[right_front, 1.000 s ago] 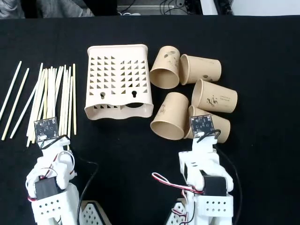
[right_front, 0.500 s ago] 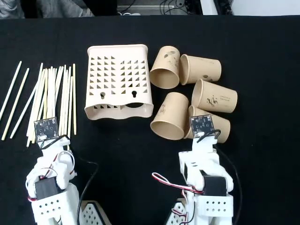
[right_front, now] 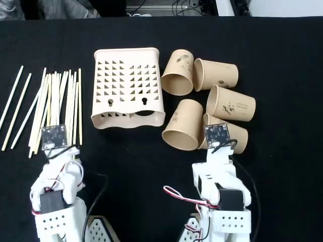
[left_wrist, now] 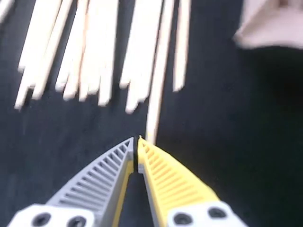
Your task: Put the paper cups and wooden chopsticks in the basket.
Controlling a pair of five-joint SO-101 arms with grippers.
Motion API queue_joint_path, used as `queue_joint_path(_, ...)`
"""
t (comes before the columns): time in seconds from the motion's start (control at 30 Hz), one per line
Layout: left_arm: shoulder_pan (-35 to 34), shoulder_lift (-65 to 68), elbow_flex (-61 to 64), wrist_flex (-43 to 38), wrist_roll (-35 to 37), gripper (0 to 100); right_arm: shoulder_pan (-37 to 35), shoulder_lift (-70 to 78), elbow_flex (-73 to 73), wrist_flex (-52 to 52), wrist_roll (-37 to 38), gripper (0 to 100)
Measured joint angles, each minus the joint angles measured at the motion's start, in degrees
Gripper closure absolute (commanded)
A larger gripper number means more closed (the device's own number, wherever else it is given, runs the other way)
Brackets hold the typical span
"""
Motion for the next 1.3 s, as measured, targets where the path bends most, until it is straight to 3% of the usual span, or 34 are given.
queue_joint_path(0.17,6.0,0.0,-0.3,-15.8,-0.2,96,0.8,0.0,0.0,0.0,0.0,98.7)
queue_joint_path(0.37,12.7,0.1,-0.1,-36.1,0.4,79,4.0,0.0,0.0,0.0,0.0,98.7)
queue_joint_path(0.53,15.1,1.6,0.0,-36.2,6.7,76,4.6,0.0,0.0,0.0,0.0,98.7)
queue_joint_path(0.73,15.6,8.1,0.4,-38.4,7.0,73,4.6,0.0,0.0,0.0,0.0,98.7)
queue_joint_path(0.97,15.6,26.2,-7.6,-39.1,7.0,73,4.6,0.0,0.0,0.0,0.0,98.7)
queue_joint_path(1.3,15.2,59.3,-17.9,-55.6,3.3,74,4.6,0.0,0.0,0.0,0.0,98.7)
